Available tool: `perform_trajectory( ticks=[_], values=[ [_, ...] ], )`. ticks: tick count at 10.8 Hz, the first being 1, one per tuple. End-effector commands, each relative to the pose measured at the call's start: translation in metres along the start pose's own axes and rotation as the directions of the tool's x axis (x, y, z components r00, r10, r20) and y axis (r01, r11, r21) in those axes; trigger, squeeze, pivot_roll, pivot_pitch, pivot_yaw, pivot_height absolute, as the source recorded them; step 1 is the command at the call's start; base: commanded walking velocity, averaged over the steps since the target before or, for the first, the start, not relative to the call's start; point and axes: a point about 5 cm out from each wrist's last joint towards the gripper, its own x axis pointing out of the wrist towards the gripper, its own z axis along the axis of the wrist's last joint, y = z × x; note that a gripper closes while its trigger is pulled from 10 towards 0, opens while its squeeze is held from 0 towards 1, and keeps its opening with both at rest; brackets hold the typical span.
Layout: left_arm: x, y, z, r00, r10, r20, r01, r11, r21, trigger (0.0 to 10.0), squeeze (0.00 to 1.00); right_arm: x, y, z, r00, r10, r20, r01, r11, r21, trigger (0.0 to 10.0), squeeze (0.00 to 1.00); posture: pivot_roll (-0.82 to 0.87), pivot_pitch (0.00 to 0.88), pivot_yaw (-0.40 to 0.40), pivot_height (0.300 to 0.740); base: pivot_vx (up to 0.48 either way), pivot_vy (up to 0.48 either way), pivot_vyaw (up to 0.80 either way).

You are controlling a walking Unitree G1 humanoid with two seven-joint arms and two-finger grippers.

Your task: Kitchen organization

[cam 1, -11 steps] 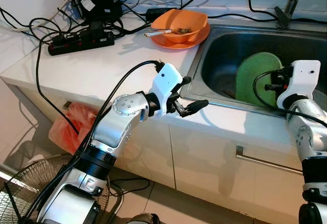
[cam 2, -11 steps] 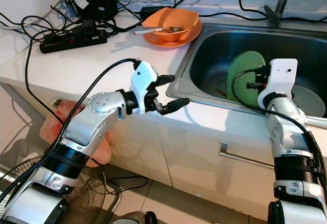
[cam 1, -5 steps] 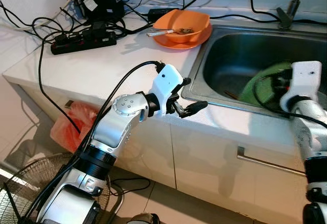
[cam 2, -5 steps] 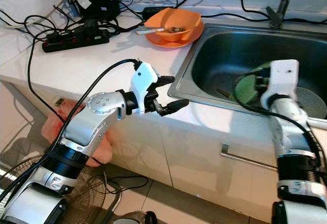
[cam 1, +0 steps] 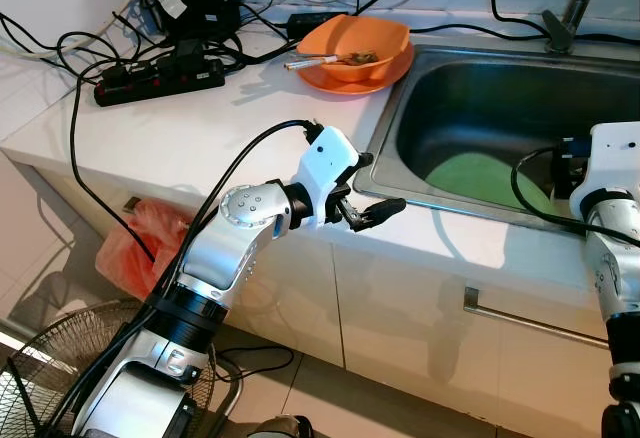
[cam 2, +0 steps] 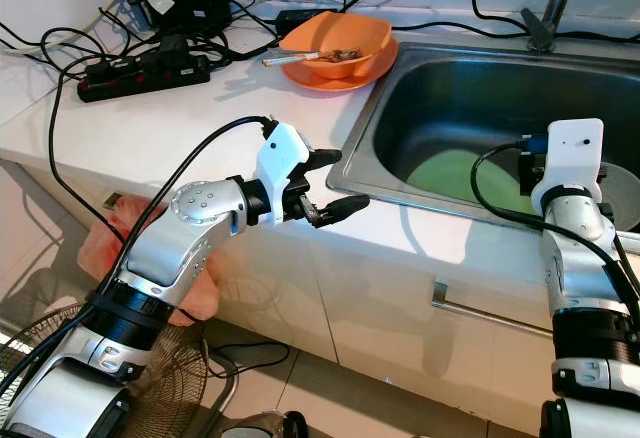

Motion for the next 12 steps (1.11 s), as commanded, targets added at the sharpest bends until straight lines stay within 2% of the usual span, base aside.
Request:
perform_trajectory(
  ticks=[1,3,5,6,7,8,9,10,11,12],
  values=[
    [-0.003,0.004,-0.001,1.000,0.014,-0.008,-0.014,1.000,0.006,10.0,1.00,-0.002,0.000,-0.002,1.000,-0.006,-0.009,0.006,1.000,-0.008,10.0,1.00,0.11,0.071,0.148,0.740,0.000,0.000,0.00],
    [-0.004,0.006,-0.001,0.999,0.039,0.001,-0.039,0.999,-0.001,10.0,1.00,-0.002,0.003,0.005,1.000,0.002,0.016,-0.003,1.000,0.011,10.0,1.00,0.10,0.066,0.143,0.740,0.000,0.000,0.00],
    [-0.008,0.013,-0.001,0.986,0.158,0.056,-0.158,0.987,-0.009,10.0,1.00,-0.005,0.011,0.020,0.998,0.011,0.064,-0.014,0.999,0.048,10.0,1.00,0.09,0.054,0.131,0.740,0.000,0.000,0.00],
    [-0.013,0.021,0.003,0.949,0.289,0.126,-0.288,0.957,-0.033,10.0,1.00,-0.008,0.017,0.031,0.994,0.025,0.106,-0.031,0.998,0.060,10.0,1.00,0.08,0.046,0.118,0.740,0.000,0.000,0.00],
    [-0.012,0.022,0.004,0.932,0.330,0.151,-0.328,0.944,-0.037,10.0,1.00,-0.009,0.019,0.034,0.993,0.025,0.116,-0.033,0.997,0.068,10.0,1.00,0.08,0.039,0.109,0.740,0.000,0.000,0.00],
    [-0.017,0.026,0.006,0.894,0.406,0.192,-0.401,0.914,-0.067,10.0,1.00,-0.012,0.024,0.040,0.989,0.027,0.142,-0.038,0.996,0.078,10.0,1.00,0.07,0.032,0.101,0.740,0.000,0.000,0.00],
    [-0.019,0.026,0.008,0.874,0.437,0.213,-0.434,0.899,-0.067,10.0,1.00,-0.013,0.027,0.042,0.987,0.029,0.157,-0.044,0.995,0.089,10.0,1.00,0.07,0.026,0.095,0.740,0.000,0.000,0.00],
    [-0.023,0.026,0.011,0.830,0.504,0.239,-0.508,0.860,-0.049,10.0,0.00,-0.016,0.033,0.042,0.984,0.037,0.177,-0.057,0.992,0.113,10.0,1.00,0.08,0.013,0.092,0.740,0.000,0.000,0.00],
    [-0.025,0.026,0.011,0.806,0.539,0.247,-0.541,0.839,-0.064,10.0,0.00,-0.018,0.036,0.042,0.982,0.044,0.182,-0.068,0.990,0.127,10.0,1.00,0.08,0.004,0.092,0.740,0.000,0.000,0.00],
    [-0.028,0.027,0.012,0.762,0.589,0.270,-0.588,0.803,-0.091,10.0,0.00,-0.021,0.044,0.045,0.976,0.051,0.211,-0.084,0.986,0.148,10.0,1.00,0.08,0.000,0.098,0.740,0.000,0.000,0.00]
  ],
)
